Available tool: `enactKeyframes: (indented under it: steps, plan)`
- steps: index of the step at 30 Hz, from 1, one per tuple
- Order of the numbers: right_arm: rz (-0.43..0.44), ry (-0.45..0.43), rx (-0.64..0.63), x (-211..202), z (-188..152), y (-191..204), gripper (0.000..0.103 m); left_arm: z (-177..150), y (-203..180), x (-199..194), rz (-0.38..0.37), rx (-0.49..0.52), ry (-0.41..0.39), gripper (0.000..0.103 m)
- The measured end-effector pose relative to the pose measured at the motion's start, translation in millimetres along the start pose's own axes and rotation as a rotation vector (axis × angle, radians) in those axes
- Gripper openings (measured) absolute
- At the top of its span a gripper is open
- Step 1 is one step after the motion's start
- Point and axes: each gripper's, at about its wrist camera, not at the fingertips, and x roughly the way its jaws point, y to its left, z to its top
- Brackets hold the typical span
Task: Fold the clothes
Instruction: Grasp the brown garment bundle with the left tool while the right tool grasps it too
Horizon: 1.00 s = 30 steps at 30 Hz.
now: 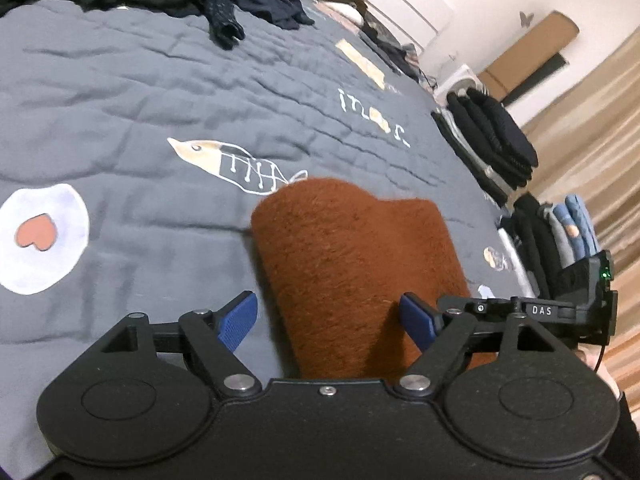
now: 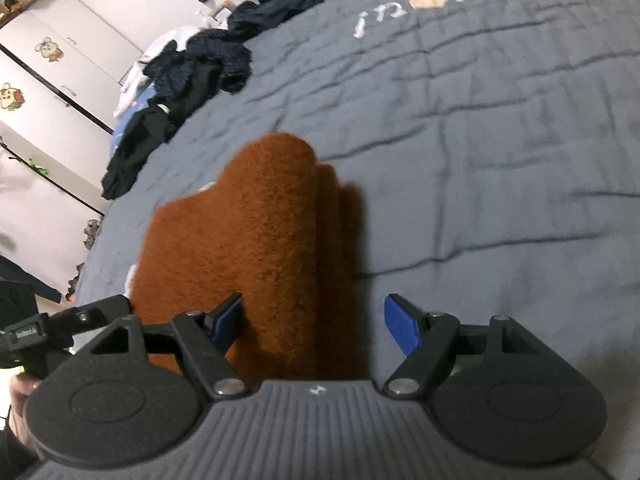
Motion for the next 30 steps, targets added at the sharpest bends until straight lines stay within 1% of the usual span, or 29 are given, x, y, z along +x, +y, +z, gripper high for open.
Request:
enactKeyframes:
  steps: [3, 5, 8, 12, 17, 20, 22, 24, 25, 27, 29, 30]
  plan:
    - [0.015, 0.004, 0.002, -7, -2, -1, 0.074, 2, 0, 4, -0.017, -0.009, -0.002, 0.077]
    - [0.025, 0.007, 0.003, -12, -4, -2, 0.074, 4, 1, 8, -0.014, -0.011, -0.011, 0.077]
    - [0.041, 0.015, 0.008, -19, -6, -3, 0.074, 8, 5, 17, -0.026, -0.029, 0.004, 0.077]
    - [0.07, 0.034, 0.016, -24, -11, -10, 0.074, 13, 4, 23, -0.032, -0.048, -0.003, 0.078]
    - [0.109, 0.06, 0.028, -26, -15, -18, 0.074, 15, 2, 29, -0.022, -0.058, -0.013, 0.078]
    - [0.143, 0.099, 0.039, -24, -16, -23, 0.075, 16, 2, 30, -0.017, -0.06, -0.013, 0.078]
    - [0.184, 0.124, 0.053, -22, -19, -26, 0.075, 16, 2, 31, -0.016, -0.063, -0.01, 0.077]
    - [0.231, 0.154, 0.071, -18, -22, -29, 0.077, 16, 3, 32, -0.013, -0.067, -0.008, 0.078]
    - [0.243, 0.167, 0.076, -15, -23, -29, 0.08, 16, 4, 32, -0.012, -0.069, -0.007, 0.078]
    - [0.25, 0.181, 0.072, -9, -26, -28, 0.084, 16, 3, 33, -0.01, -0.07, -0.007, 0.078]
    - [0.263, 0.183, 0.076, -7, -26, -27, 0.092, 16, 2, 33, -0.007, -0.069, -0.007, 0.078]
    - [0.271, 0.184, 0.079, -5, -26, -28, 0.093, 16, 1, 33, -0.006, -0.069, -0.007, 0.078]
